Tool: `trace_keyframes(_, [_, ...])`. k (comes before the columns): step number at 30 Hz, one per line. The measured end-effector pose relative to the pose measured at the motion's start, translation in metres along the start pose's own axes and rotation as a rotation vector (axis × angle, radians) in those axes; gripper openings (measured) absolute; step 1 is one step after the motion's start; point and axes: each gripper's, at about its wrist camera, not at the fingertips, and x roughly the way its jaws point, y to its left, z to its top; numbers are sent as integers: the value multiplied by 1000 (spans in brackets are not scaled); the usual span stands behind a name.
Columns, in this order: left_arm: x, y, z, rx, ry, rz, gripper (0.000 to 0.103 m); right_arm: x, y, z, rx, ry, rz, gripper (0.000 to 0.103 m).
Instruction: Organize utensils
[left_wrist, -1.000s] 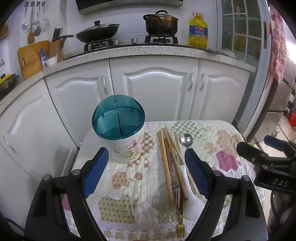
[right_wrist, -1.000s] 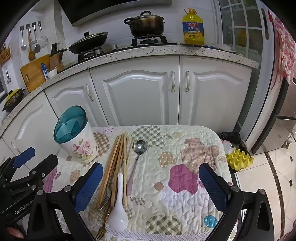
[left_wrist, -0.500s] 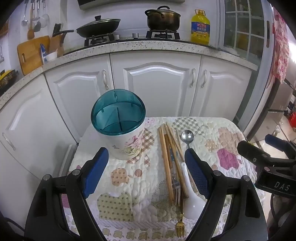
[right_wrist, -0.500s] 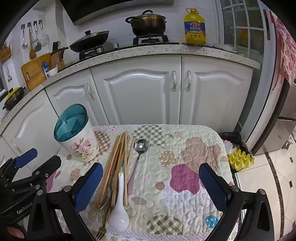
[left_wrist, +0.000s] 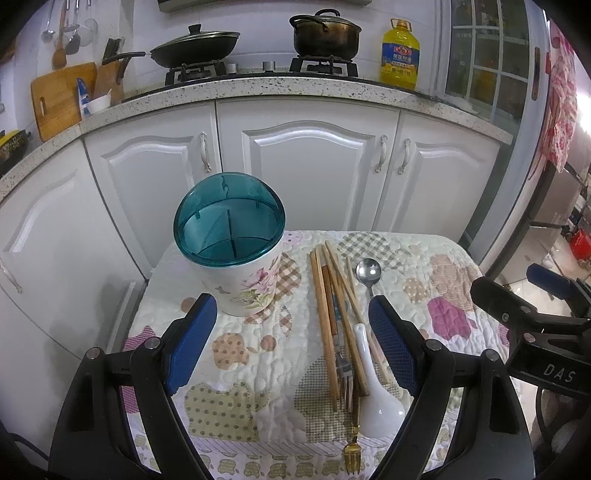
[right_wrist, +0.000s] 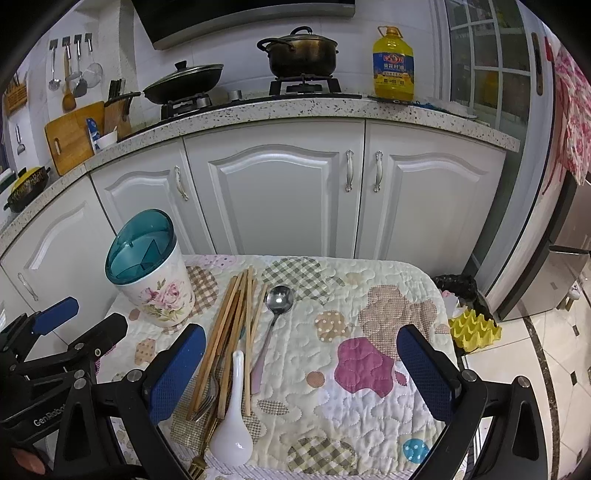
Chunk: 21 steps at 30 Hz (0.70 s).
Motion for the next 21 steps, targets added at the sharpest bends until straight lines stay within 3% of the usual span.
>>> trace_keyframes(21, [3,4,-2,-33,18,-16,85,3,-3,-1,-1,8,-17,103])
